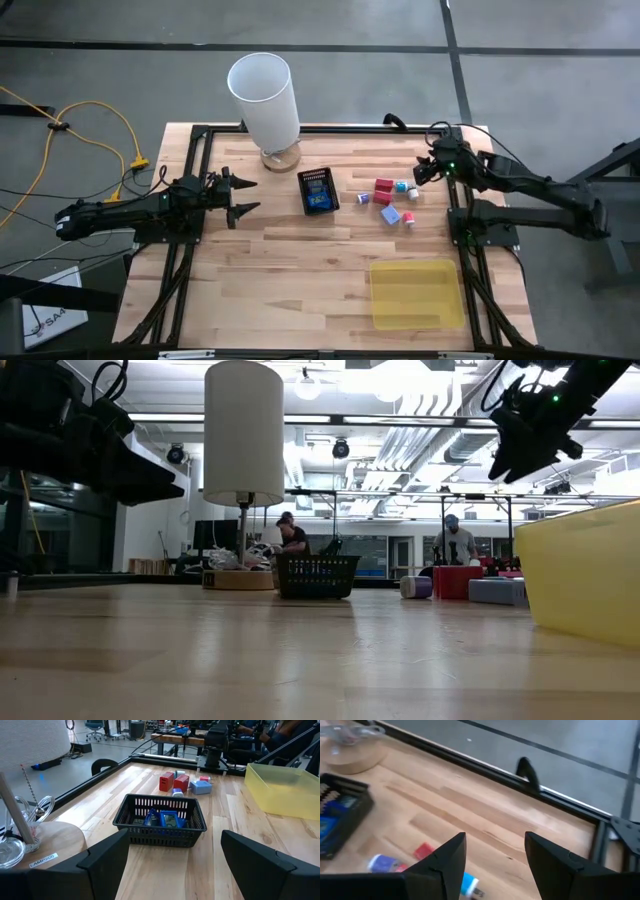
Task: Pick & Place Office items
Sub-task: Put the white charger adaptor into the yellow bin
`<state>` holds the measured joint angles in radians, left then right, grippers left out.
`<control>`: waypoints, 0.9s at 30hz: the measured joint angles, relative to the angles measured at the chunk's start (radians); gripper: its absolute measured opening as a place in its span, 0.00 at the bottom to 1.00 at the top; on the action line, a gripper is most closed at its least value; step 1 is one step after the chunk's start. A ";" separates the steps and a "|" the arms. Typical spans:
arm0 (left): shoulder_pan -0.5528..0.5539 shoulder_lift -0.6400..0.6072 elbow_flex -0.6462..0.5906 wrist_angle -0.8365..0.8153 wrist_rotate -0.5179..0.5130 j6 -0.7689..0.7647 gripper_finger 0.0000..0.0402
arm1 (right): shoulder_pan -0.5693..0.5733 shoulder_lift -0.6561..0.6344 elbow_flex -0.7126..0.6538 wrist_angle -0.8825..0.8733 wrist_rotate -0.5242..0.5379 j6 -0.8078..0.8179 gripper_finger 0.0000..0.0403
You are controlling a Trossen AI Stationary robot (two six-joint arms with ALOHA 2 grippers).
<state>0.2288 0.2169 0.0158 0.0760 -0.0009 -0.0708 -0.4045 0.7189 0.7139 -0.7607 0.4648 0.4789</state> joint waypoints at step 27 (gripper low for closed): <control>0.000 0.000 0.000 0.000 0.000 0.000 0.77 | -0.258 0.307 0.000 -0.146 -0.434 -0.020 0.47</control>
<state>0.2287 0.2169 0.0158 0.0757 -0.0010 -0.0708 -0.6627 1.0259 0.7139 -0.9066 0.0308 0.4591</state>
